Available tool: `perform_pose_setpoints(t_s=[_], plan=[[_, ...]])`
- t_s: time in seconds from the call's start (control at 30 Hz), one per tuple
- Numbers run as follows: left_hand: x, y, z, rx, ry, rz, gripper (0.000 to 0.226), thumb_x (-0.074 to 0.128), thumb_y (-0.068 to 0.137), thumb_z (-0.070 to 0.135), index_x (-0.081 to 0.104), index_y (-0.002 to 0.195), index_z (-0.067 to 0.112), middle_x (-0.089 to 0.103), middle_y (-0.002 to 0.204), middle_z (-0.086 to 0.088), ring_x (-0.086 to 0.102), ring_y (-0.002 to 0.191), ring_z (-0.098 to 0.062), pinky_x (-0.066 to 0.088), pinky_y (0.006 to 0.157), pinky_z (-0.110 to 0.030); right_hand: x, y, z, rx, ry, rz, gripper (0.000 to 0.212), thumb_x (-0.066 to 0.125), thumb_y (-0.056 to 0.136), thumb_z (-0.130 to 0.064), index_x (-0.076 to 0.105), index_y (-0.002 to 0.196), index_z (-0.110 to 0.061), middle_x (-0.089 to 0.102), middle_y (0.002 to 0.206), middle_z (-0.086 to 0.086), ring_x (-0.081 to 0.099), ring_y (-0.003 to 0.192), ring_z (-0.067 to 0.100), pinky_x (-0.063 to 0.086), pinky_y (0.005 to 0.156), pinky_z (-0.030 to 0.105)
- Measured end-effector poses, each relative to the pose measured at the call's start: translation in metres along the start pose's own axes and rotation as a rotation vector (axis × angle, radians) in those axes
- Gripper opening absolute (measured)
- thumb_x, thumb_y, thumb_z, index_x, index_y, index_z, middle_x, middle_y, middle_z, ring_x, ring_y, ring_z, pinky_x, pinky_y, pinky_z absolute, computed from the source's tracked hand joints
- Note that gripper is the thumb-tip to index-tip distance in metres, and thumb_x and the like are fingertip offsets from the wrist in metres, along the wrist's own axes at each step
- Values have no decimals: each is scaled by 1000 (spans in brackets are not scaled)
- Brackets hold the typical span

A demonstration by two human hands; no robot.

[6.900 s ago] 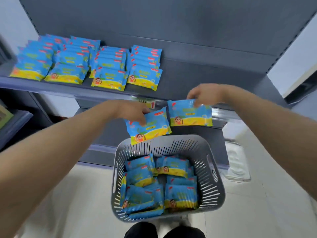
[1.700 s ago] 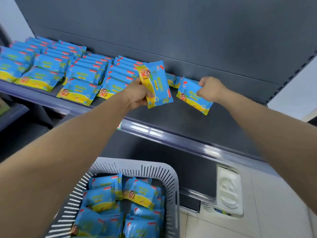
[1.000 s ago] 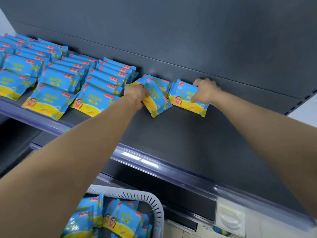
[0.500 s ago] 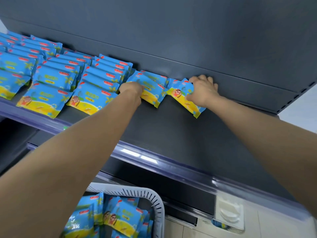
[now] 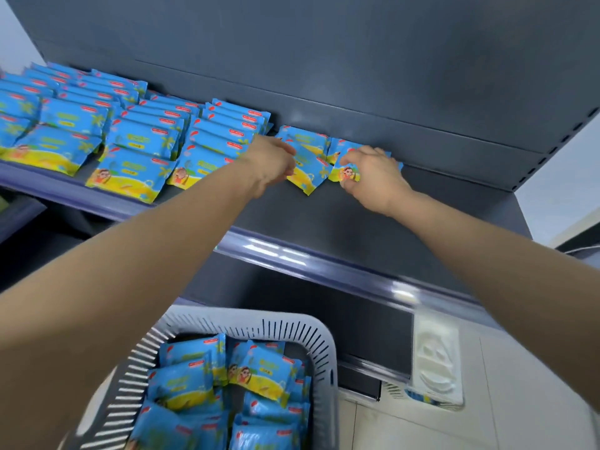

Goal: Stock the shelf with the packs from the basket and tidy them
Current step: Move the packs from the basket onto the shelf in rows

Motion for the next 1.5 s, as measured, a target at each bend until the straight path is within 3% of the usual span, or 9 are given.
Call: perform_pose_setpoints(t_s=[0.07, 0.2, 0.3, 0.67, 0.8, 0.93, 1.07, 1.43, 1.5], plan=[[-1, -23, -9, 79, 80, -106, 21, 56, 81, -8, 63, 92, 9, 58, 87, -8, 55, 78, -16, 52, 75, -24, 0, -24, -20, -49, 55, 26, 37, 58, 88, -21, 56, 124, -15, 53, 129, 8, 44, 123, 29, 37, 102, 40], [-16, -85, -45, 361, 517, -248, 20, 63, 81, 3, 67, 100, 8, 62, 89, -1, 55, 83, -11, 44, 68, -9, 15, -82, -69, -150, 130, 100, 31, 59, 87, -19, 61, 117, -10, 60, 120, 10, 51, 116, 31, 40, 97, 42], [-34, -115, -103, 315, 709, -357, 19, 63, 81, 6, 67, 100, 7, 63, 88, -2, 57, 81, -14, 49, 80, -25, 50, -123, -107, -194, 127, 64, 27, 56, 88, -18, 62, 113, -11, 62, 115, 9, 53, 109, 31, 39, 90, 40], [-90, -146, -280, 71, 1108, -487, 36, 63, 85, 17, 58, 120, 10, 54, 130, -9, 50, 119, -28, 41, 95, -32, 228, -196, -145, -51, -6, -643, 41, 55, 89, -35, 53, 119, -6, 57, 122, 17, 54, 113, 33, 46, 91, 37], [-91, -132, -320, 27, 1142, -503, 39, 63, 86, 17, 56, 124, 9, 49, 135, -11, 48, 122, -30, 41, 99, -34, 268, -202, -130, 53, -23, -841, 58, 51, 93, -38, 37, 141, -7, 42, 144, 13, 44, 128, 29, 39, 104, 33], [-75, -118, -351, -40, 1208, -555, 47, 59, 89, 15, 47, 133, 4, 45, 141, -13, 43, 129, -30, 38, 101, -34, 295, -204, -116, 152, 64, -958, 59, 65, 84, -40, 44, 134, -17, 56, 130, 6, 57, 111, 24, 49, 96, 36], [-65, -105, -373, -83, 1240, -582, 46, 66, 83, 16, 52, 125, 2, 57, 126, -13, 56, 112, -29, 47, 91, -36, 308, -199, -114, 119, -58, -863, 73, 75, 71, -45, 44, 130, -13, 50, 130, 11, 51, 116, 31, 46, 97, 40], [-77, -120, -318, -62, 1193, -654, 53, 77, 72, 20, 56, 118, 5, 59, 118, -10, 57, 106, -28, 45, 84, -32, 203, -173, -138, -39, -79, -709, 53, 55, 88, -15, 40, 137, -5, 42, 144, 13, 41, 131, 29, 39, 104, 32], [-81, -123, -283, -22, 1199, -680, 45, 76, 71, 20, 58, 110, 7, 59, 105, -6, 57, 97, -27, 46, 79, -33, 156, -165, -140, -71, -69, -640, 38, 59, 85, -16, 51, 121, -8, 53, 131, 13, 49, 122, 29, 43, 87, 29]])
Point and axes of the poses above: each hand's wrist, its own y-axis towards the middle knuckle, its own x-axis out of the palm, z = x × y, the point moved 4 cm from there along y, towards the middle knuckle
